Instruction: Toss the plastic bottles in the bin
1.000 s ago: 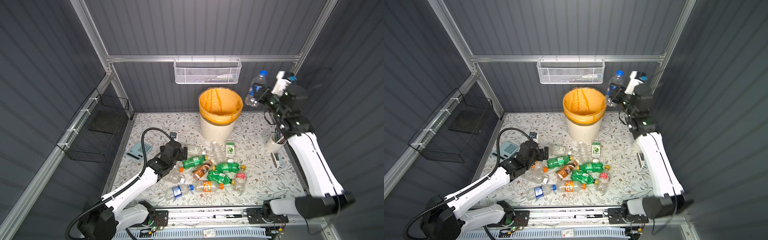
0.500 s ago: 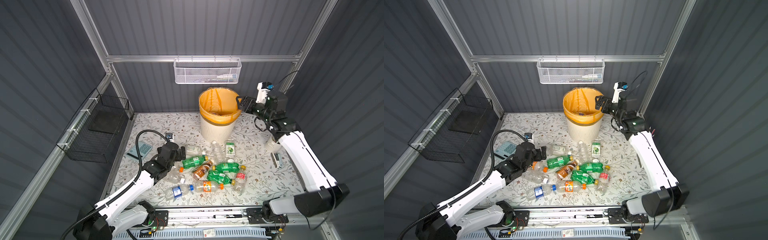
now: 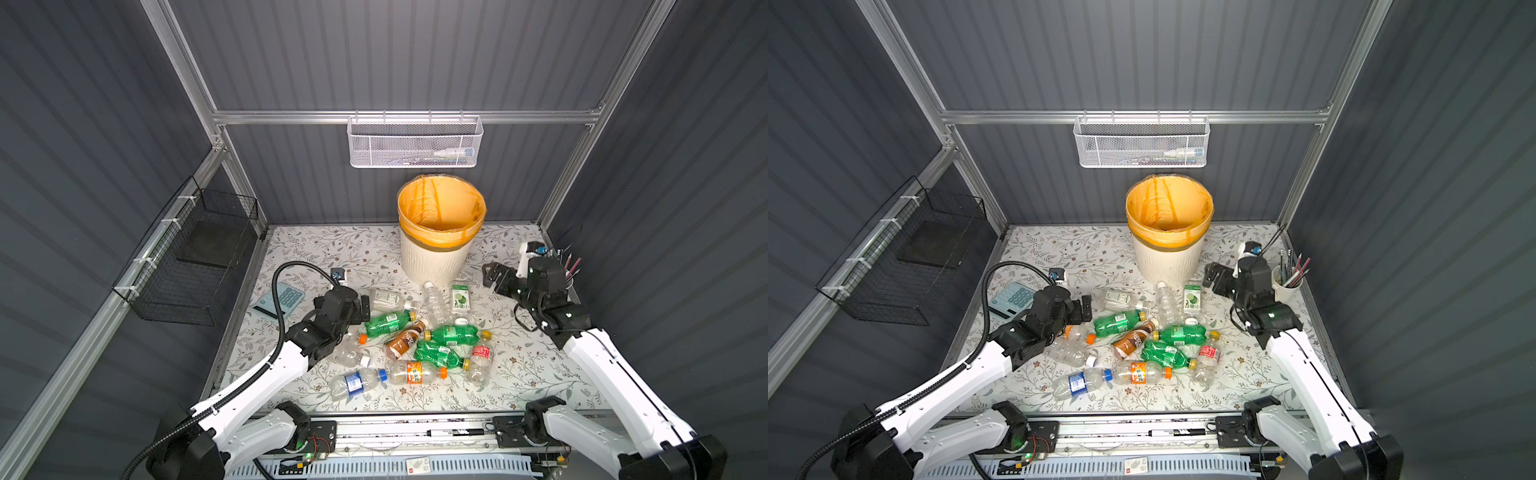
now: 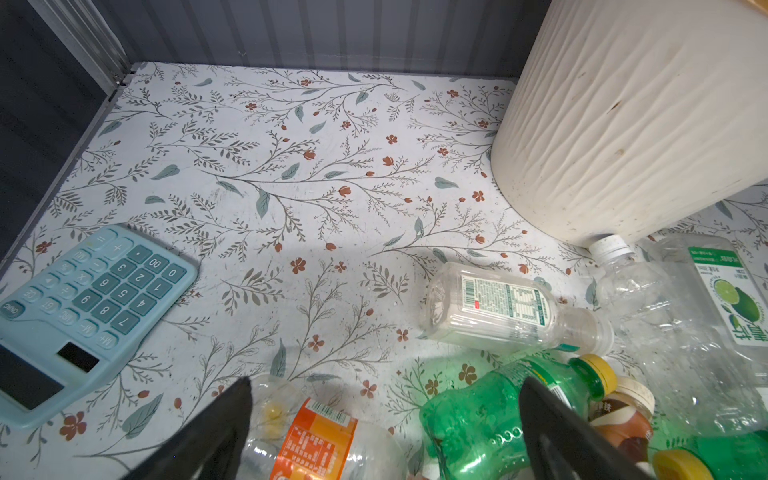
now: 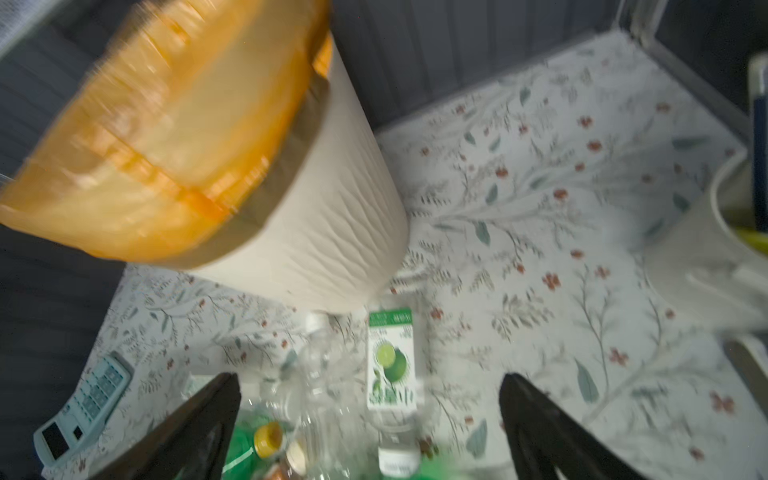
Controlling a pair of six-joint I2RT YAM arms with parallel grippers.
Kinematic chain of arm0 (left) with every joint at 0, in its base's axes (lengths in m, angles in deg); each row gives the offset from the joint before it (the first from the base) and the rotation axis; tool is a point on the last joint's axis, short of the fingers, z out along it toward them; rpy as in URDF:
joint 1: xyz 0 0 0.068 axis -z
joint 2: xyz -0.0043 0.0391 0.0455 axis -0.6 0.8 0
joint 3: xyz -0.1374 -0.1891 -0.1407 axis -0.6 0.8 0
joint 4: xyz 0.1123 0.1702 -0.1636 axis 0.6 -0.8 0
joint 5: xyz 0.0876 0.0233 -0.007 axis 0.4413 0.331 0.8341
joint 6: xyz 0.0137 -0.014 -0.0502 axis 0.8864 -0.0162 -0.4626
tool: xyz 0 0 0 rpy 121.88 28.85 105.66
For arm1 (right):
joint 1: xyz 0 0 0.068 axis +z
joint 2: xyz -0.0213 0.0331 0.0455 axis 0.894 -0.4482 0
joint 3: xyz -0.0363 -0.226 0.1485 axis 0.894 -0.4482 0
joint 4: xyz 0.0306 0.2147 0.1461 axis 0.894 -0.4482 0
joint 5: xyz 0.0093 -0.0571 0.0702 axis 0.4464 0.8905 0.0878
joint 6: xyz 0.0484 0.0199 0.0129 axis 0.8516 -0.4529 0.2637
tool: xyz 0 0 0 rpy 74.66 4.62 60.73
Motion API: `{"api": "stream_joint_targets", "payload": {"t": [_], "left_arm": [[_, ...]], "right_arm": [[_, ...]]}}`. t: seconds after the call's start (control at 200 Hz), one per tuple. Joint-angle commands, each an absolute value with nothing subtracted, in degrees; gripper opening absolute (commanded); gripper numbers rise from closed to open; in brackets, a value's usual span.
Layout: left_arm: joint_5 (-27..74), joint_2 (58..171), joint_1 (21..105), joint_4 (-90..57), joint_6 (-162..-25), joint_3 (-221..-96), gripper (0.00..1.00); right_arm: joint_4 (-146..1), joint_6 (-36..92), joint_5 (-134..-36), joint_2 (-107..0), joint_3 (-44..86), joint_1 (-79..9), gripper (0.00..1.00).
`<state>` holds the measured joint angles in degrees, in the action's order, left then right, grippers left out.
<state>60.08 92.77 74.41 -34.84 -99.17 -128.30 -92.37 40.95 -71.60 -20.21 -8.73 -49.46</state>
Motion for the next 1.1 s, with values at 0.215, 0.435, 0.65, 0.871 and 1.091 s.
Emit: {"api": "stream_joint_targets", "payload": {"t": [0.215, 0.435, 0.65, 0.871, 1.091], "left_arm": [[60.1, 93.3, 74.3, -32.3, -98.6, -126.1, 1.0], [59.5, 94.8, 74.3, -31.5, -98.5, -126.6, 1.0], [58.8, 95.9, 74.3, -31.2, -98.5, -126.9, 1.0], [58.8, 96.1, 74.3, -31.2, -98.6, -126.9, 1.0], [58.9, 96.0, 74.3, -31.3, -98.5, -126.9, 1.0]], "right_arm": [[-105.5, 54.7, -75.8, -7.9, -25.1, -48.2, 0.99], [-106.3, 61.5, -77.7, -3.6, -33.9, -44.6, 0.95], [-105.8, 62.6, -78.2, -5.2, -35.5, -41.9, 0.91], [-101.6, 62.4, -80.2, -10.0, -36.5, -40.9, 0.87], [-100.8, 61.2, -78.6, -14.2, -36.4, -40.7, 0.78]]}}
